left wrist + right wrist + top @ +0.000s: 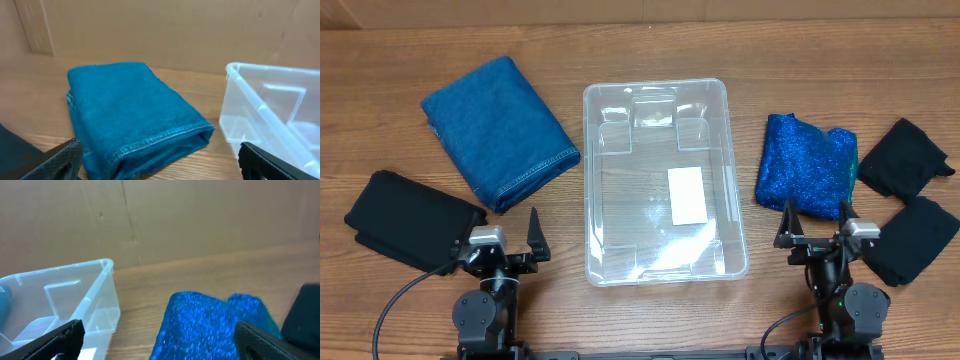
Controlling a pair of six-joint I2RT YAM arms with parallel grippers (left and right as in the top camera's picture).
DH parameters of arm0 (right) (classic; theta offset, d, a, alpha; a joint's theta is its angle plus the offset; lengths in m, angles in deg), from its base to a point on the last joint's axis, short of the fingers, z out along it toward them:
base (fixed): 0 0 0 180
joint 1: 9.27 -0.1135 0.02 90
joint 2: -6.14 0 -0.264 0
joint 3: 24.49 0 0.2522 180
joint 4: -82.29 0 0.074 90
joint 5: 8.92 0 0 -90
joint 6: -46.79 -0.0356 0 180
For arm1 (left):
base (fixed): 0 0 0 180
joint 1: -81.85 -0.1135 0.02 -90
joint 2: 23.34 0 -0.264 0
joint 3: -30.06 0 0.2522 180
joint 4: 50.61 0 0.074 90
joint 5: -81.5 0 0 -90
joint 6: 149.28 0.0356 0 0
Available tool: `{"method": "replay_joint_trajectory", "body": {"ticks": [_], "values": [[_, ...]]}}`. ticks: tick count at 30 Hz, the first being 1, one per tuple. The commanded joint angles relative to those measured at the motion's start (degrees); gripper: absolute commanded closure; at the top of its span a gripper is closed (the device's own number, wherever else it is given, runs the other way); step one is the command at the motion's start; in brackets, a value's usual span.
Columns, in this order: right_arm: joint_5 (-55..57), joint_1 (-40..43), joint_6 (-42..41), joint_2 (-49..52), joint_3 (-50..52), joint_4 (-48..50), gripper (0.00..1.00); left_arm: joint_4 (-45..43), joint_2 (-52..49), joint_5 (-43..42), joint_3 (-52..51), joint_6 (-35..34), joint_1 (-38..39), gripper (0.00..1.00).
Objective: Pack container
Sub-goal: 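Move the right gripper toward the blue sequined cloth on the right, then grasp the blue sequined cloth with the right gripper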
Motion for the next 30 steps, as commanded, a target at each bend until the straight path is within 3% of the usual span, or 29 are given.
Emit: {"method": "replay_joint_trajectory", "body": {"ticks": [1, 4, 7, 12, 16, 18, 22, 30], "values": [[2.29, 0.07, -2.62, 3.54, -4.17, -1.36, 0.0, 2.6, 0.31, -1.95, 3.19, -9.7, -0.24, 0.0], [3.61, 0.07, -3.04, 12.24, -15.17, -5.92, 0.0, 9.81, -2.45, -1.33, 13.0, -9.66, -0.24, 0.0], [5.88, 0.15, -3.02, 26.64, -31.01, -16.2, 0.0, 17.97, -12.2, -1.07, 25.31, -7.41, -0.24, 0.0], [5.4, 0.81, -0.66, 58.66, -63.14, -45.55, 0.0, 31.52, -34.91, -1.14, 47.28, -5.57, -0.24, 0.0], [0.66, 6.93, -0.7, 76.76, -80.08, -62.73, 0.0, 41.88, -47.76, -1.09, 59.21, -5.6, -0.24, 0.0], [-3.61, 12.59, -0.61, 80.13, -80.83, -64.15, 0.0, 43.23, -49.79, -1.11, 59.87, -5.62, -0.24, 0.0], [-14.64, 25.42, 8.02, 85.83, -80.26, -64.35, 0.0, 43.69, -50.27, -1.14, 59.87, -5.64, -0.24, 0.0], [-14.8, 29.14, 9.92, 101.13, -80.21, -61.51, 0.0, 43.87, -50.29, -1.14, 59.84, -5.62, -0.24, 0.0]]}}
